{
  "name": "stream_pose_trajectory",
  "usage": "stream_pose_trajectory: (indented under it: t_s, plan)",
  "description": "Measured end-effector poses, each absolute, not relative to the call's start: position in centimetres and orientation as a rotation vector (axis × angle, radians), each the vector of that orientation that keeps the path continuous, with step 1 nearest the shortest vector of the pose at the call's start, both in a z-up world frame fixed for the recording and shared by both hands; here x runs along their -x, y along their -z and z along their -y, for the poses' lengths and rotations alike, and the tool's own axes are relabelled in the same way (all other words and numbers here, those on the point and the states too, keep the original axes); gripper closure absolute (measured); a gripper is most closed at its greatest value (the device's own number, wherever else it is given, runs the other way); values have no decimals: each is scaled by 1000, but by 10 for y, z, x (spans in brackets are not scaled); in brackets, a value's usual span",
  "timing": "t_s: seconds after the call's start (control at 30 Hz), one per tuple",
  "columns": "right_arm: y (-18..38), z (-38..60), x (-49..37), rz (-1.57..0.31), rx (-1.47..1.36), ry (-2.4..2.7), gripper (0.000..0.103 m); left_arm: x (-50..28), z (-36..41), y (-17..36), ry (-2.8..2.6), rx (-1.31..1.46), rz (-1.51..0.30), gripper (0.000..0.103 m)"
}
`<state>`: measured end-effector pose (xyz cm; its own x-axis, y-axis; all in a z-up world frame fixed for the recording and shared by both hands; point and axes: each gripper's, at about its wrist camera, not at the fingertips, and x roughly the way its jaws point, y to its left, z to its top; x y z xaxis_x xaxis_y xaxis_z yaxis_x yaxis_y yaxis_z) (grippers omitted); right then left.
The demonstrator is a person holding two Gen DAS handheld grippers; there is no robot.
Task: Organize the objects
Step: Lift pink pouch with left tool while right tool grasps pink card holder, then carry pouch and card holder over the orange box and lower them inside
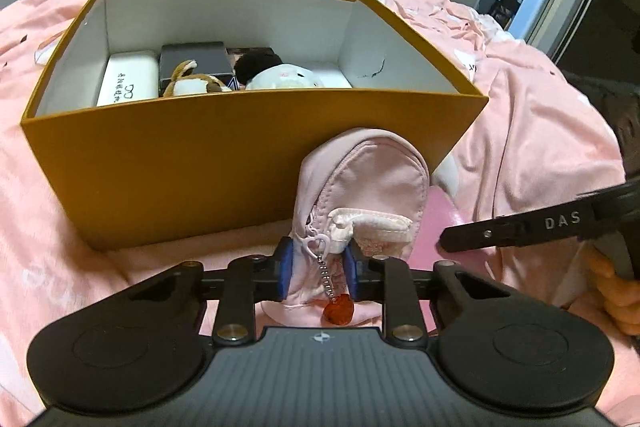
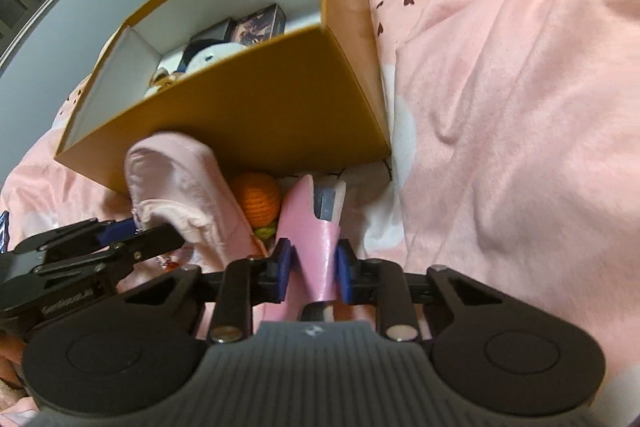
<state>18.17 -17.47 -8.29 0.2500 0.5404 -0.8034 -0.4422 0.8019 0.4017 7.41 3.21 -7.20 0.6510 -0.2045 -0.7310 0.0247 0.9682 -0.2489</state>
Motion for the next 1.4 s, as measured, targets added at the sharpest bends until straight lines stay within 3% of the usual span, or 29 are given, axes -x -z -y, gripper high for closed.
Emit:
stream_pose_trajectory:
  t_s: [0.2, 0.53, 0.9, 1.13, 1.4]
  plan:
    - [62, 176, -165, -1082, -67, -662, 80, -65, -33, 62, 138, 261, -852, 84]
    - [5, 177, -165, -949, -67, -682, 80, -56, -38, 15, 185, 329, -772, 84]
    - [-73, 162, -184, -734, -9, -728, 81, -99, -43, -52, 189, 355, -693, 84]
    - [-73, 122, -235, -717, 41, -685, 81, -147, -60, -55, 155, 396, -686, 84]
    - [-33, 72, -282, -780, 107, -623, 81, -185, -85, -31, 117, 449, -733, 84]
